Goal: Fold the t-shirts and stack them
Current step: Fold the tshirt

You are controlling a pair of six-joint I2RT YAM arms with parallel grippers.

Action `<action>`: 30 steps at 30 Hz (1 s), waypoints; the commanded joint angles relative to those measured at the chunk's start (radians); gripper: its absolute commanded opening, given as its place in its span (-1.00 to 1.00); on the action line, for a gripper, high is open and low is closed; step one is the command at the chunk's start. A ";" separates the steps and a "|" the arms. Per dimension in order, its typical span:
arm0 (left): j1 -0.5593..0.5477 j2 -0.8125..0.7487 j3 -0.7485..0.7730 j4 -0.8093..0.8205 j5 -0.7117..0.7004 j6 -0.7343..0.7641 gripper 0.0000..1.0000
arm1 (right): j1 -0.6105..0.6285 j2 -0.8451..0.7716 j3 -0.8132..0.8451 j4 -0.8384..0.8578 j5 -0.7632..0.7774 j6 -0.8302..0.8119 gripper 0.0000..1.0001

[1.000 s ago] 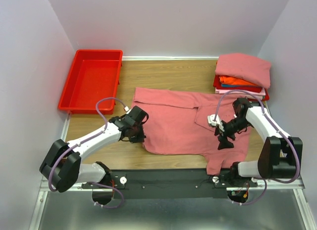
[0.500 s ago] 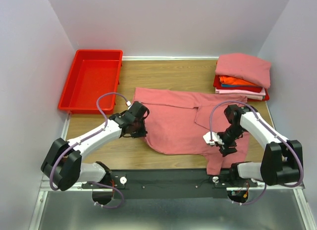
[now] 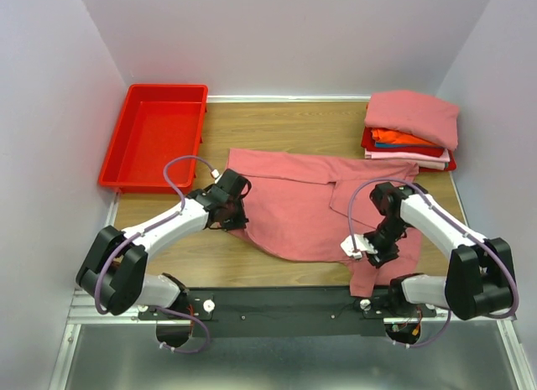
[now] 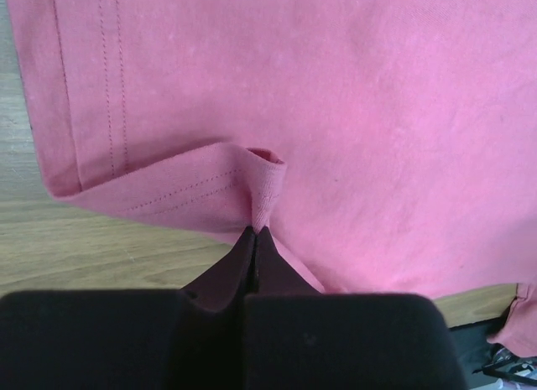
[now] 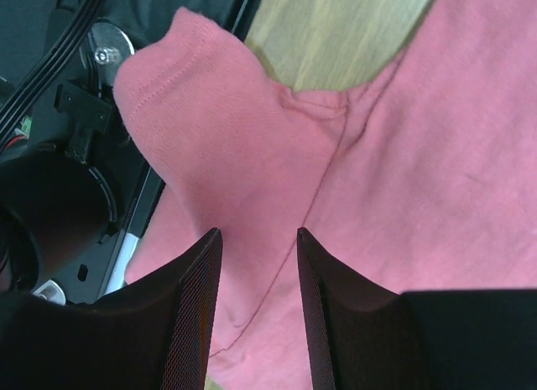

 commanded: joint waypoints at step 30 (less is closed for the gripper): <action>0.031 0.009 -0.026 0.066 0.022 0.021 -1.00 | 0.407 0.182 0.064 0.071 -0.136 0.204 -0.05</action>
